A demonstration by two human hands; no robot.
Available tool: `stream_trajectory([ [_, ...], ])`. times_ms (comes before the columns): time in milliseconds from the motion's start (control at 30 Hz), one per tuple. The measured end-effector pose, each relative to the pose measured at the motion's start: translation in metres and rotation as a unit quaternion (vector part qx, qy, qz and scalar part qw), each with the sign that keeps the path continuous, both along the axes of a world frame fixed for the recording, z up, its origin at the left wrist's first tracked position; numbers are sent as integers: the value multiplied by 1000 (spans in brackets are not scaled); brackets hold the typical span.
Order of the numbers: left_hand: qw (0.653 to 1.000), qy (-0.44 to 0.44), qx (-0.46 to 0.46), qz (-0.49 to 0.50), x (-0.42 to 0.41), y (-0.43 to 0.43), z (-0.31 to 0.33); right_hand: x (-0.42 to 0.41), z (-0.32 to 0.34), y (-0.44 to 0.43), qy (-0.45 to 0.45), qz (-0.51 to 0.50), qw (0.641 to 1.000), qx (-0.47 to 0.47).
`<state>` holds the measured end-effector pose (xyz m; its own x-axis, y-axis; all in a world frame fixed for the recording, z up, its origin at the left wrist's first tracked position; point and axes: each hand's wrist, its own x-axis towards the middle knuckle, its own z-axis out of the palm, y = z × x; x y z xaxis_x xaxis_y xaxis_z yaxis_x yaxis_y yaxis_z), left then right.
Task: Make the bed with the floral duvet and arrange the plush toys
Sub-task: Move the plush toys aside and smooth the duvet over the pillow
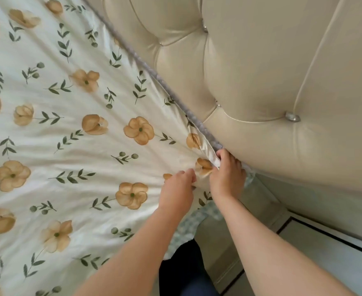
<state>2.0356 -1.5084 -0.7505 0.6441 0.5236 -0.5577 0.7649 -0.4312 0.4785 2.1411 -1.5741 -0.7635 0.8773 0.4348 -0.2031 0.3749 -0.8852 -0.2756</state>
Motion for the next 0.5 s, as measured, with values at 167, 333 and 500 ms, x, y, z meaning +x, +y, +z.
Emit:
stream_trajectory([
  [167, 989, -56, -137, 25, -13, 3, 9, -16, 17, 5, -18, 117, 993, 8],
  [333, 987, -76, -86, 108, -63, 34, 28, -42, 39, 34, 73, 313, 946, 35],
  [500, 980, -78, -11, 184, -148, 102, 46, -94, 54, 68, 157, 423, 892, -1],
])
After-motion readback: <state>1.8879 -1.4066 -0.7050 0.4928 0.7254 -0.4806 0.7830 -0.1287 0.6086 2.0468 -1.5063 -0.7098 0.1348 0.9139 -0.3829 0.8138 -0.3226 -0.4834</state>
